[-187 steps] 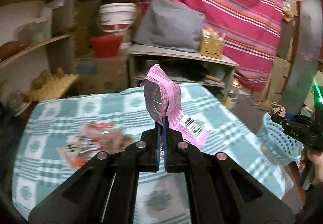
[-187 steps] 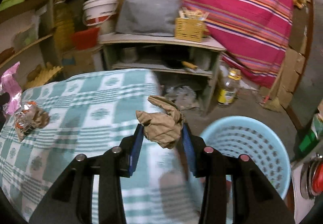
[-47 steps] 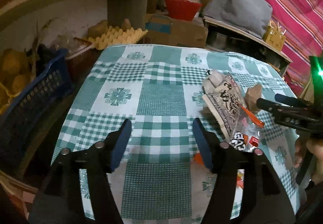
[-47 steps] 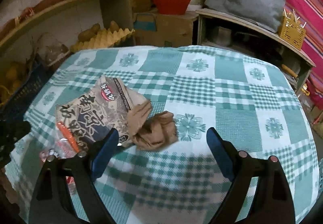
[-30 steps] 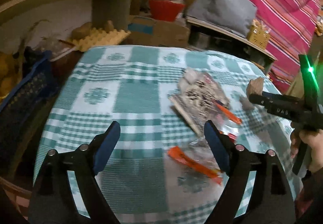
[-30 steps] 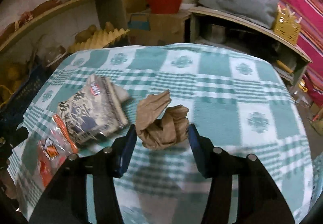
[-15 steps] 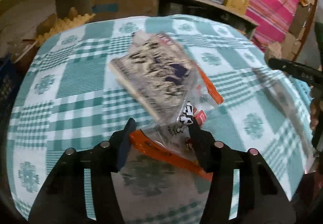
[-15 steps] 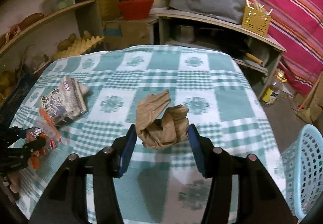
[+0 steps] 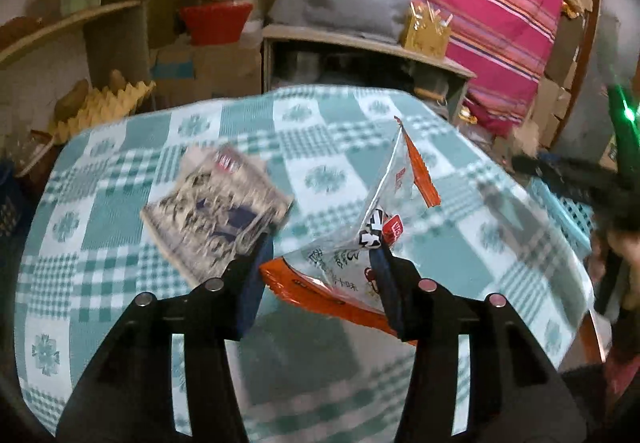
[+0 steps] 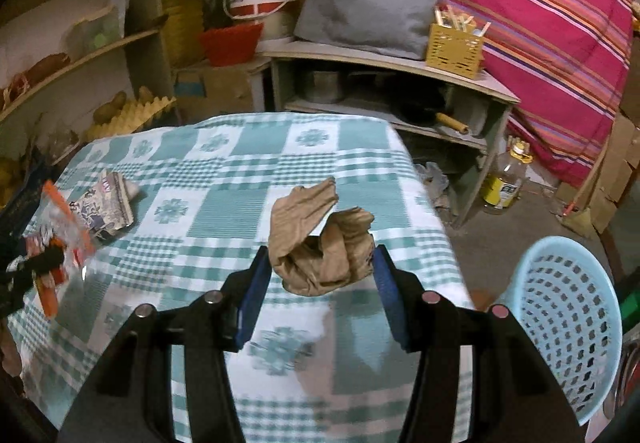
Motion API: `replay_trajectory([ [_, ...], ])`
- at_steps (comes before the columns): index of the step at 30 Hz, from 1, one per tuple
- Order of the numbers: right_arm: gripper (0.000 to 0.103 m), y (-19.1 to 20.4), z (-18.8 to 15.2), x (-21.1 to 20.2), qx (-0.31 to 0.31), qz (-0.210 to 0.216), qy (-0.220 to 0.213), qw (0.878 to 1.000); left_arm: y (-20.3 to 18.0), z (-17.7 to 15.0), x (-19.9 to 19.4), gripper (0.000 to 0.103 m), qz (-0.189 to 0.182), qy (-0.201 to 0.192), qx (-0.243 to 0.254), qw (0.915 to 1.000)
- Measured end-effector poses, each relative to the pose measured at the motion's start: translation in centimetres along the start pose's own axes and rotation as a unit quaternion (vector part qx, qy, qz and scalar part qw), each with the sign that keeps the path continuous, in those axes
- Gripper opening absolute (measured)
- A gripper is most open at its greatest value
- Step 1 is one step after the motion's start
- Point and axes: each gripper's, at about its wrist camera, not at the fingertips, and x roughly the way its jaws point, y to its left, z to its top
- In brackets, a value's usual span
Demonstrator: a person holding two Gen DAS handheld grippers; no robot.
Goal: Collect trash
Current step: 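Carry snack bag and tan paper over the basket and open both tools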
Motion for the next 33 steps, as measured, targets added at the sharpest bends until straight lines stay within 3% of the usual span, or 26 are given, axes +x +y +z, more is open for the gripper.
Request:
replay_trajectory([
  [9, 0.052, -7.0, -1.6, -2.6, 0.038, -0.030, -0.011, 0.999, -5.7, 3.7, 2.5, 0.049, -0.002, -0.041, -0.025, 0.9988],
  [18, 0.052, -16.2, -3.9, -5.2, 0.095, -0.082, -0.019, 0.992, -13.1, 4.4, 5.7, 0.049, -0.020, -0.038, -0.004, 0.9991],
  [33, 0.052, -27.5, -7.3, -8.1, 0.184, -0.140, -0.038, 0.972, -31.4, 7.2, 6.6, 0.050, -0.121, -0.061, 0.085, 0.9872],
])
